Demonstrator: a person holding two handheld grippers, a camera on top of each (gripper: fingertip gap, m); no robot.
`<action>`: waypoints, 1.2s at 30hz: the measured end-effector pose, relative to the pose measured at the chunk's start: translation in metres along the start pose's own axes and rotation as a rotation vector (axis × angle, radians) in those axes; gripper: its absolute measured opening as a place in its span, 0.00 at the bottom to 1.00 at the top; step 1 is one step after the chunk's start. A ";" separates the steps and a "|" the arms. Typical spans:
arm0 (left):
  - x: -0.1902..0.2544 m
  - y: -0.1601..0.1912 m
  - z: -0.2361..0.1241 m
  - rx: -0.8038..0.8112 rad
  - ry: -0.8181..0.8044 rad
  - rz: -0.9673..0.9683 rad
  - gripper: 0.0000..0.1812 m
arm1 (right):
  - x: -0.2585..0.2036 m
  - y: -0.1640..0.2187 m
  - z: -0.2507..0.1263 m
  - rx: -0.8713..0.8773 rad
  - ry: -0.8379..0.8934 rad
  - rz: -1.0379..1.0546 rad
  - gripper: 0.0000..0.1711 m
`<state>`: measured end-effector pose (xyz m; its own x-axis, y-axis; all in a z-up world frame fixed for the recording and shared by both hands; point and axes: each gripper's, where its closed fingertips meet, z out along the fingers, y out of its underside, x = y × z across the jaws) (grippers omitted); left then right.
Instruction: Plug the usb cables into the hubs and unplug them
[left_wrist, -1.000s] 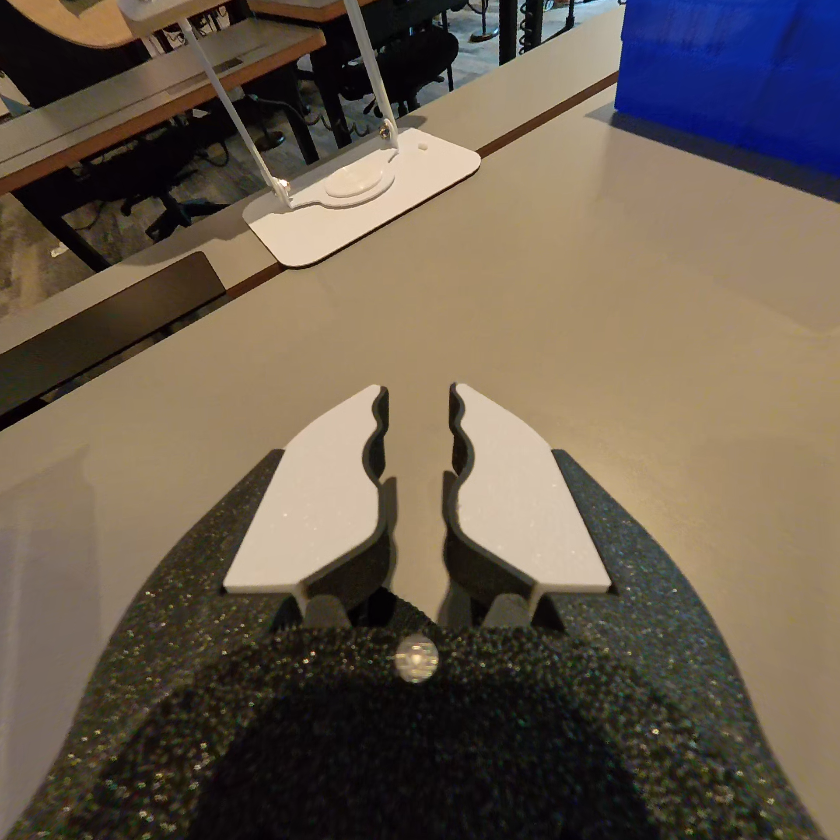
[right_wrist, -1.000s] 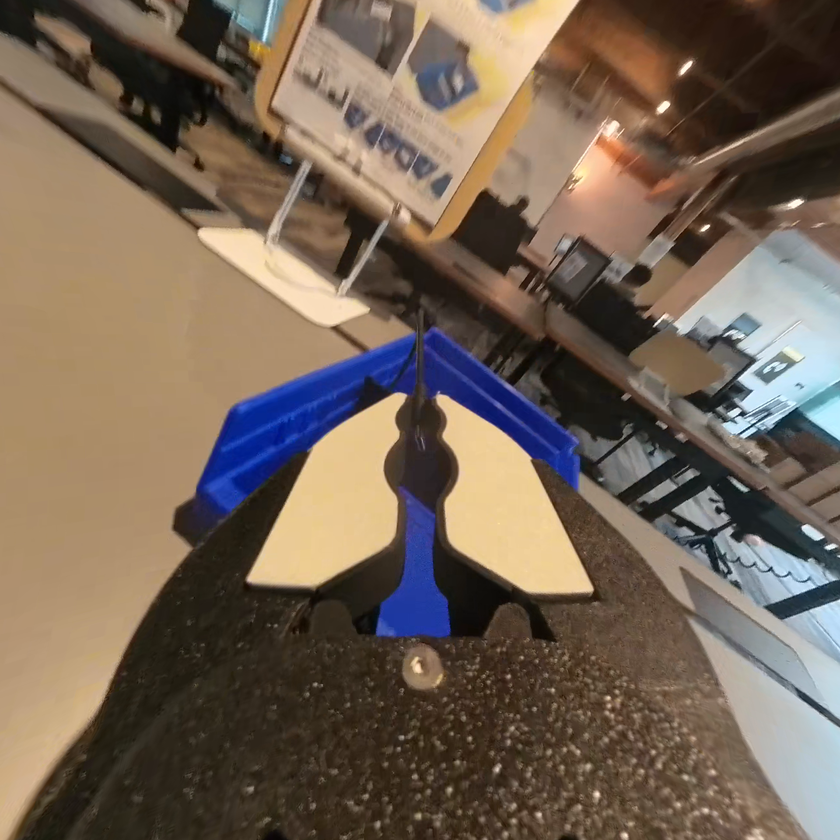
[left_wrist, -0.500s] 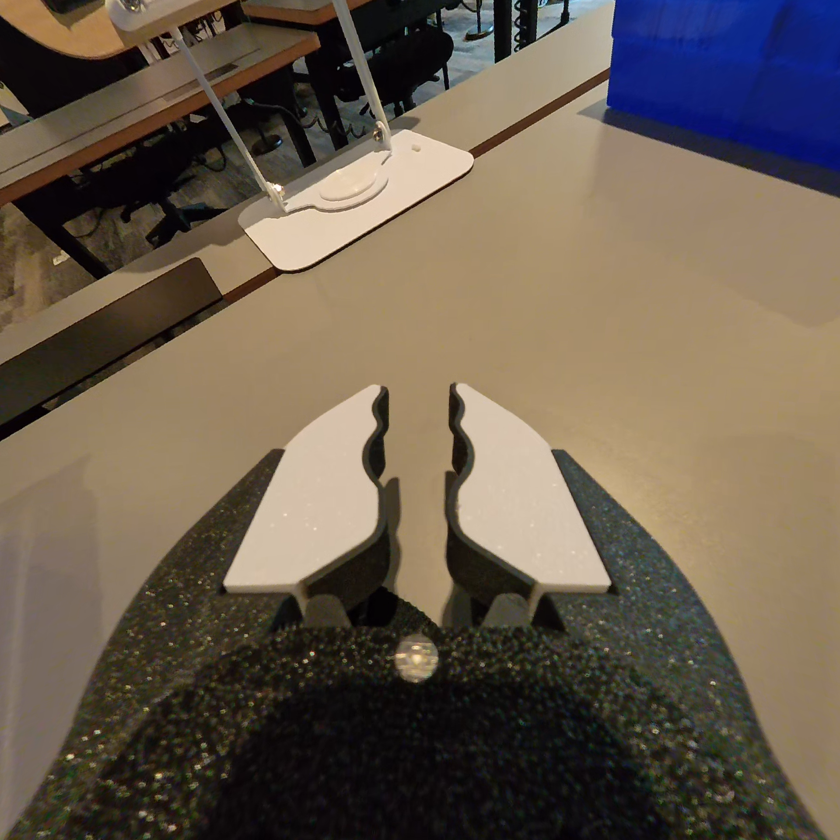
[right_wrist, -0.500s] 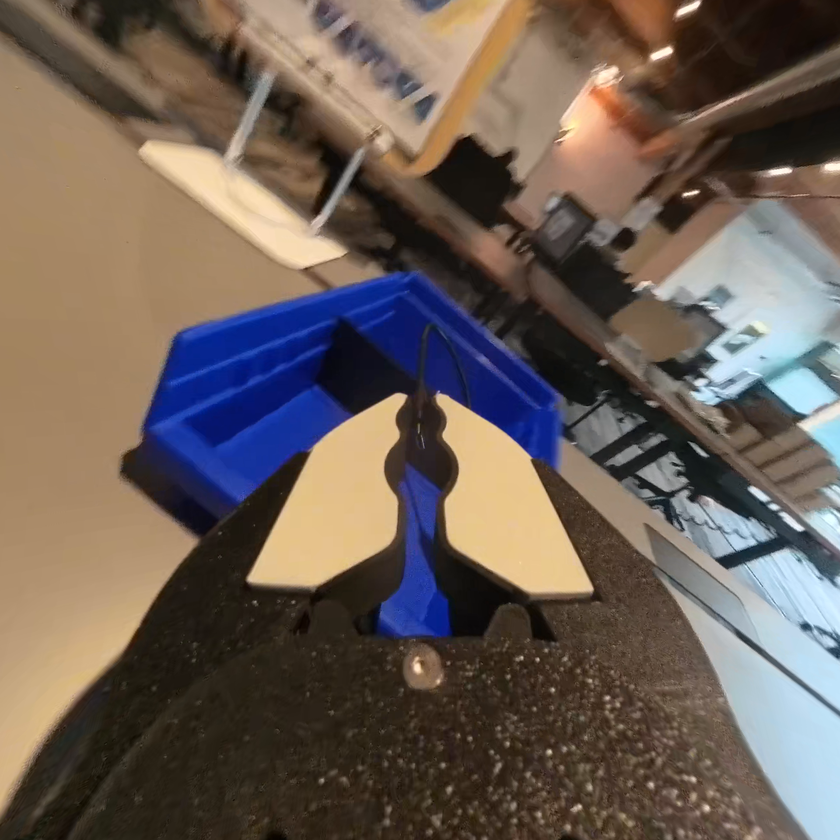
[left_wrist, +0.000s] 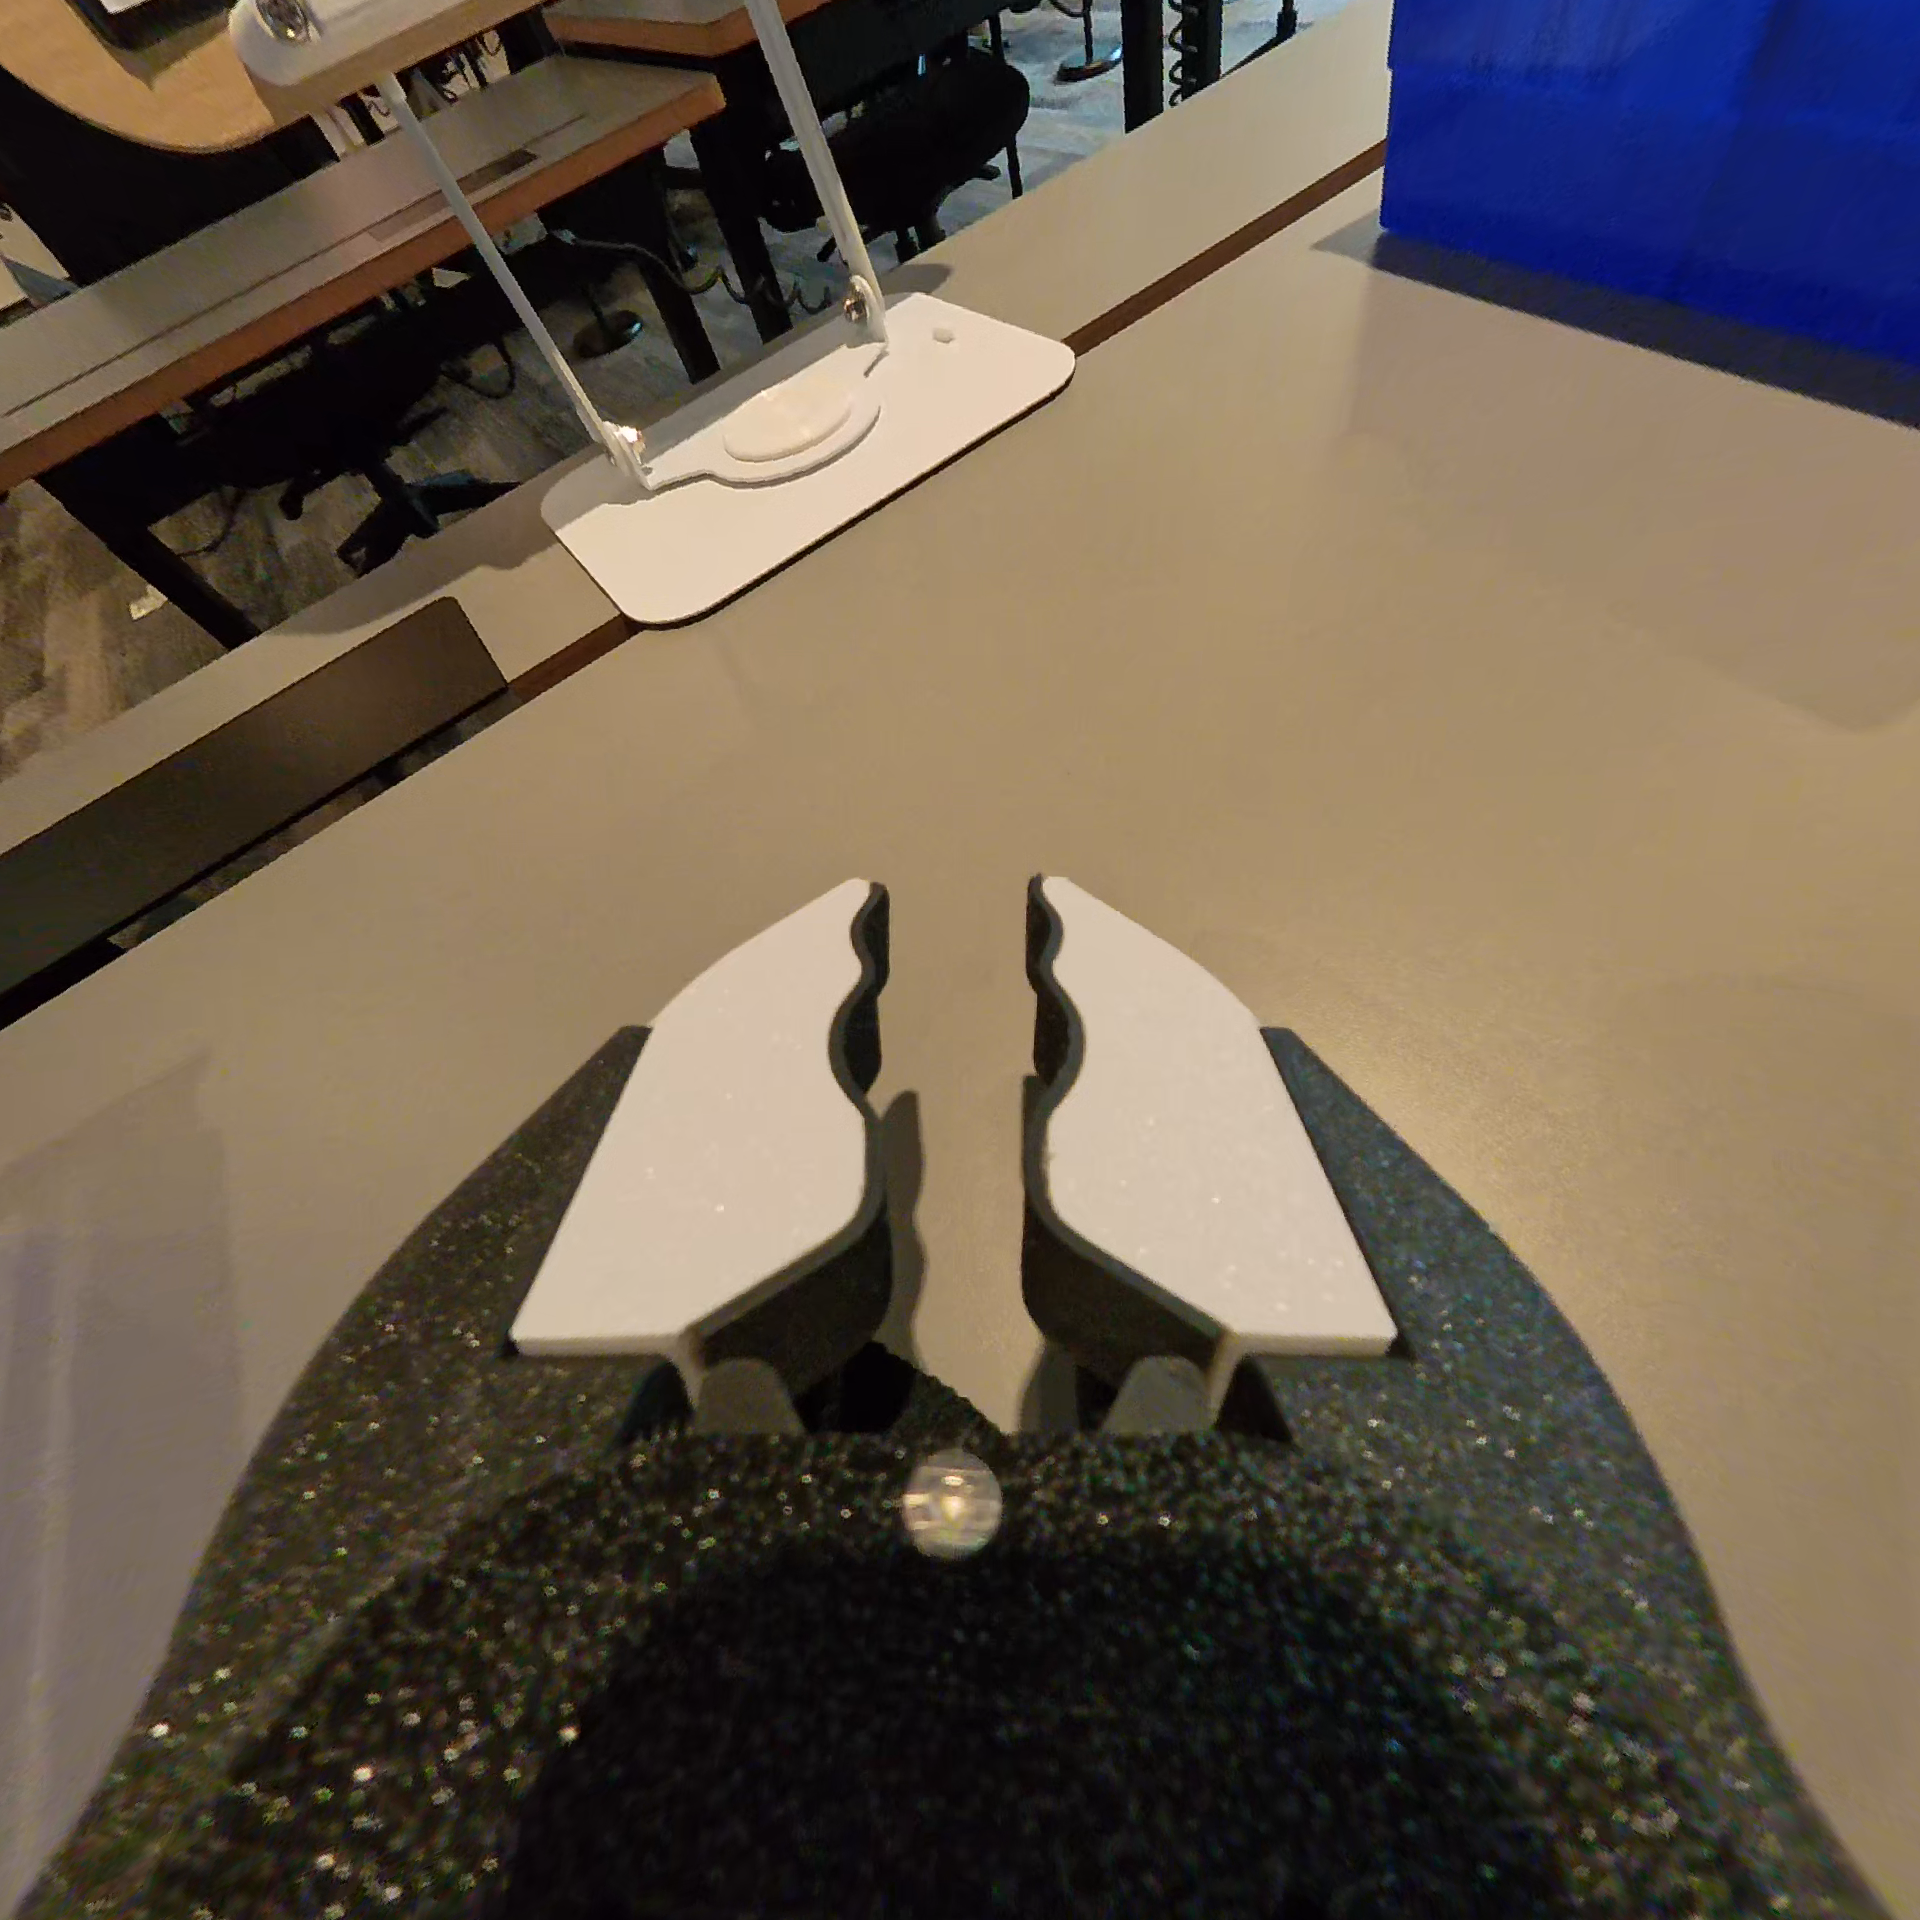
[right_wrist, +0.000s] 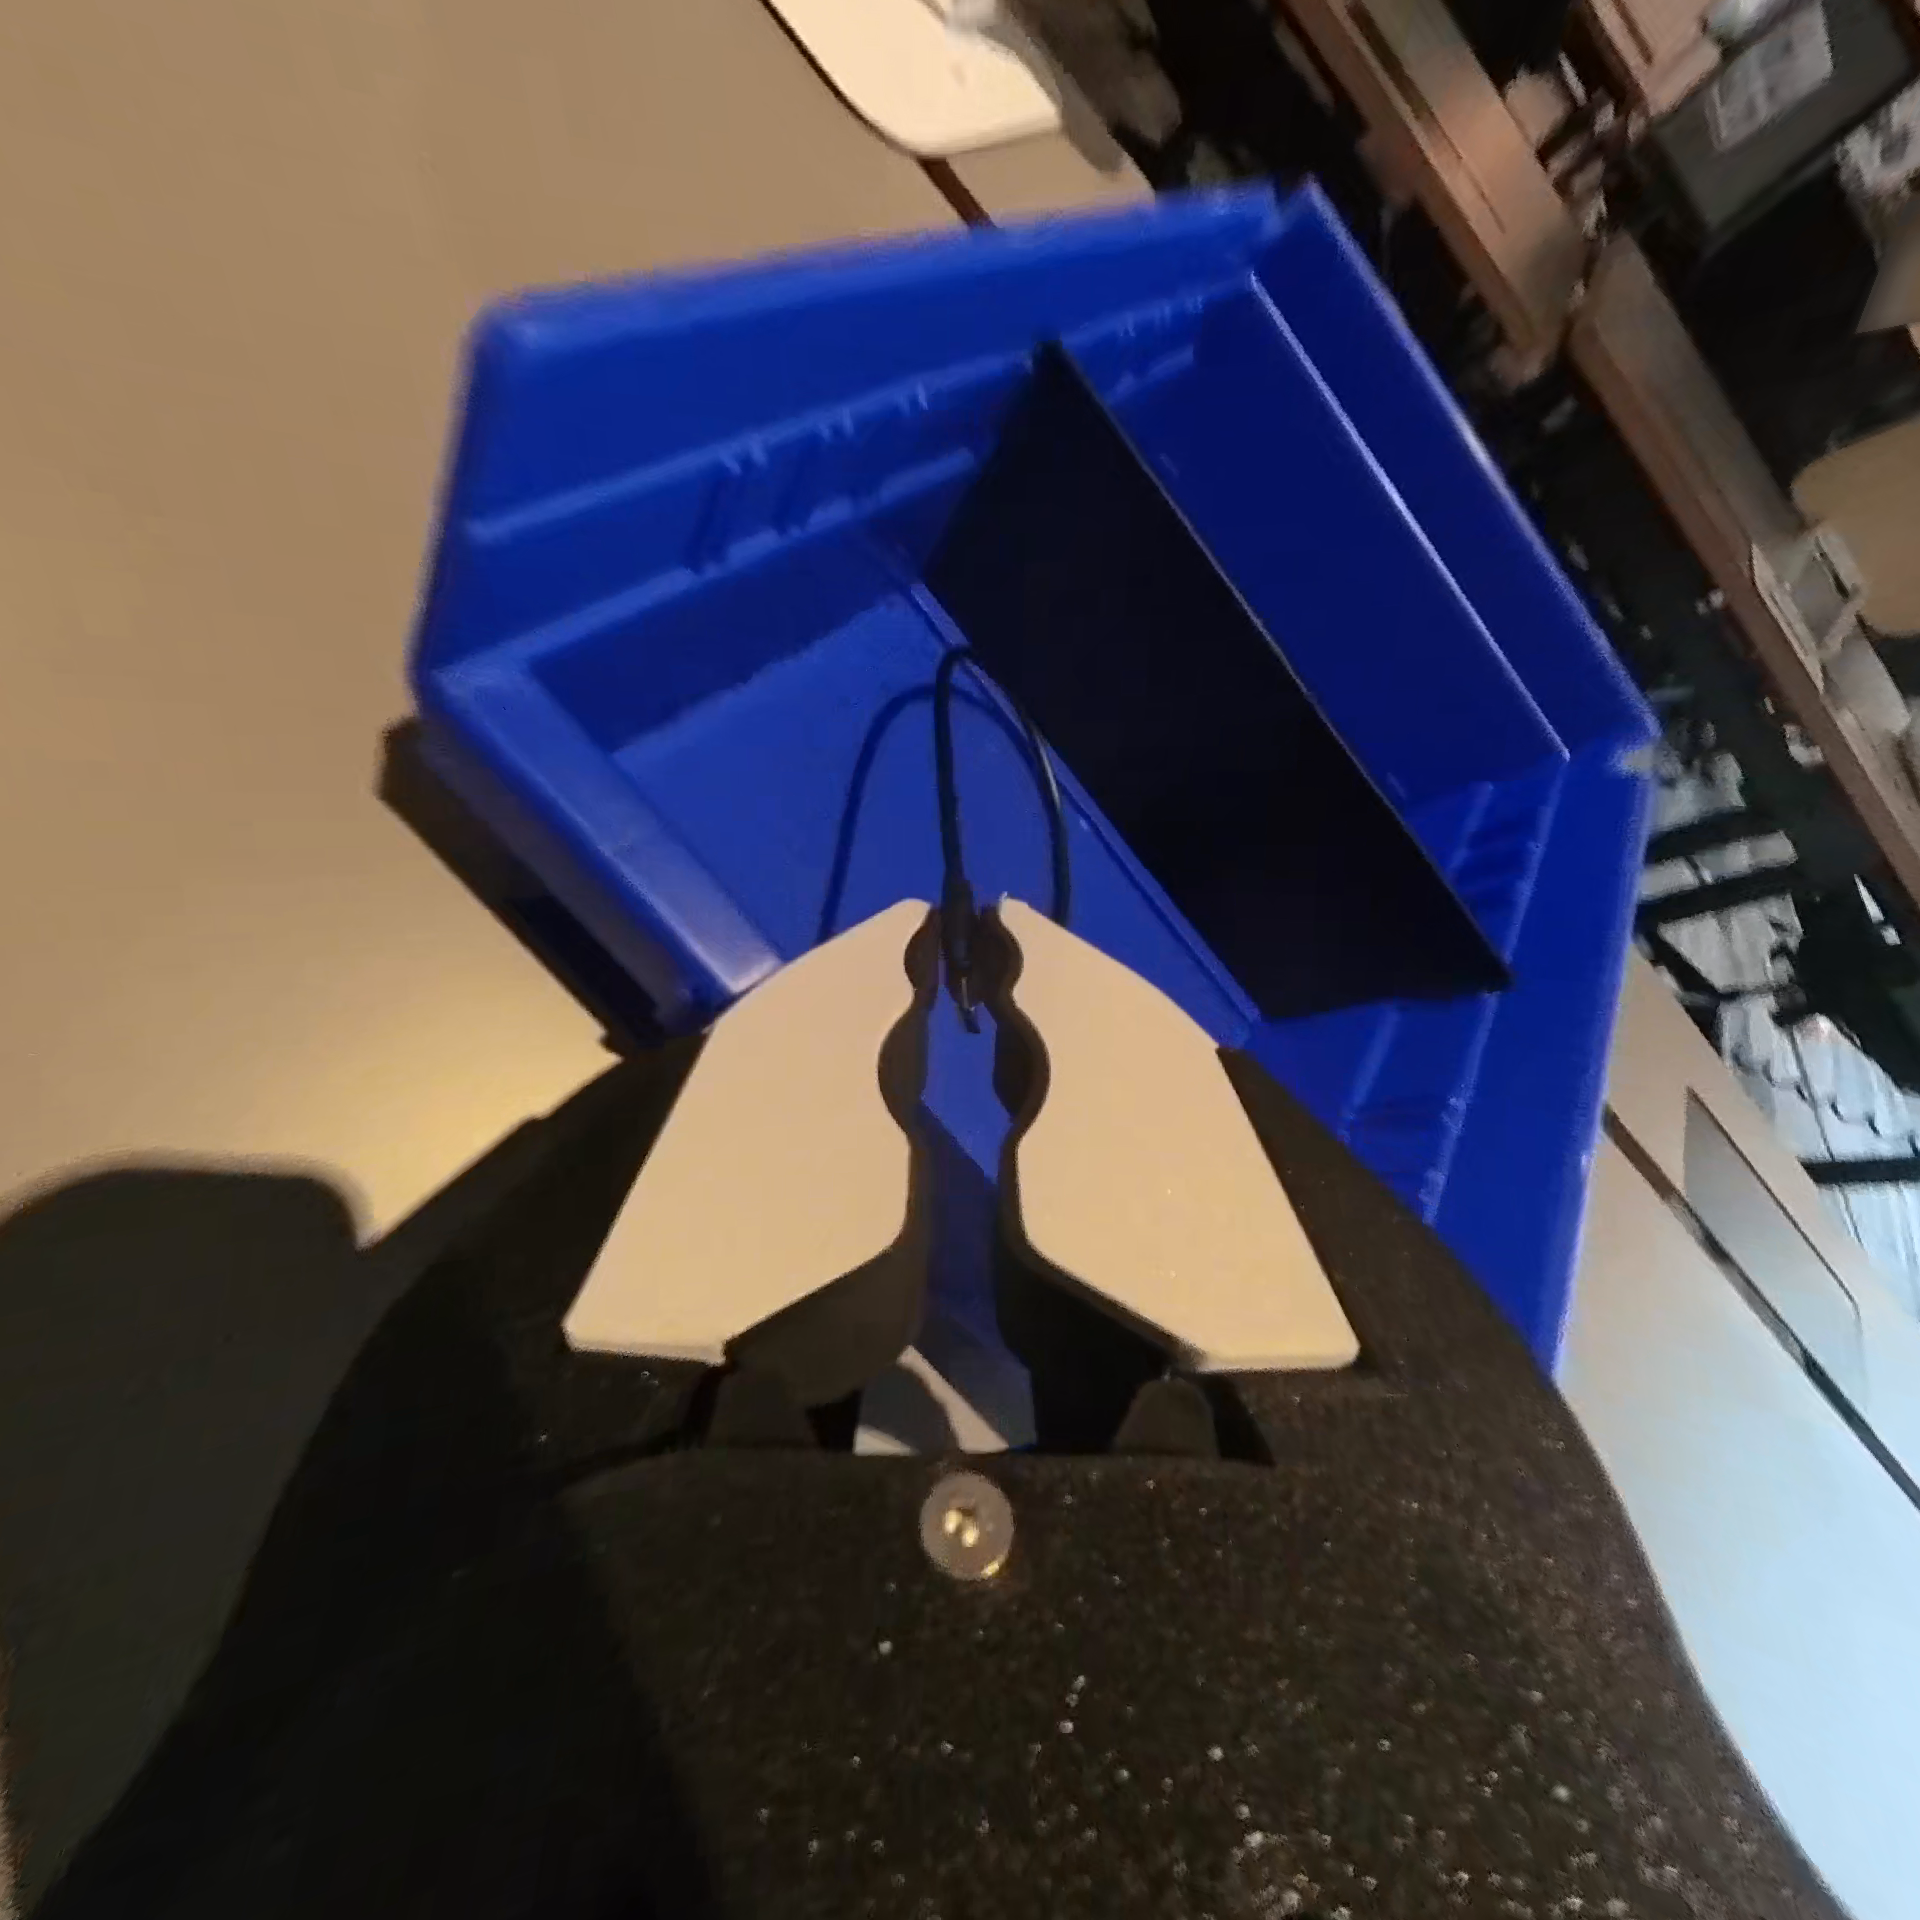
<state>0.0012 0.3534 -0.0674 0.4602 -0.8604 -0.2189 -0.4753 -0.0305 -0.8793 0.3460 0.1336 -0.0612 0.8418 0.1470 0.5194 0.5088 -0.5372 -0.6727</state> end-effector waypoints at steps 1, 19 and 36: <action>0.000 0.000 0.000 0.000 0.000 0.001 0.14 | 0.004 0.007 0.003 -0.039 0.022 0.007 0.05; 0.004 -0.004 -0.003 0.006 0.004 0.033 0.14 | 0.029 -0.055 -0.044 0.416 -0.009 0.300 0.29; -0.027 -0.031 -0.049 0.105 -0.062 0.025 0.17 | -0.229 -0.091 0.001 0.053 -0.729 -0.286 0.25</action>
<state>-0.0332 0.3530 -0.0135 0.4964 -0.8269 -0.2643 -0.4079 0.0466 -0.9118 0.1069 0.1496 -0.1197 0.5733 0.7917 0.2111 0.7160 -0.3589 -0.5987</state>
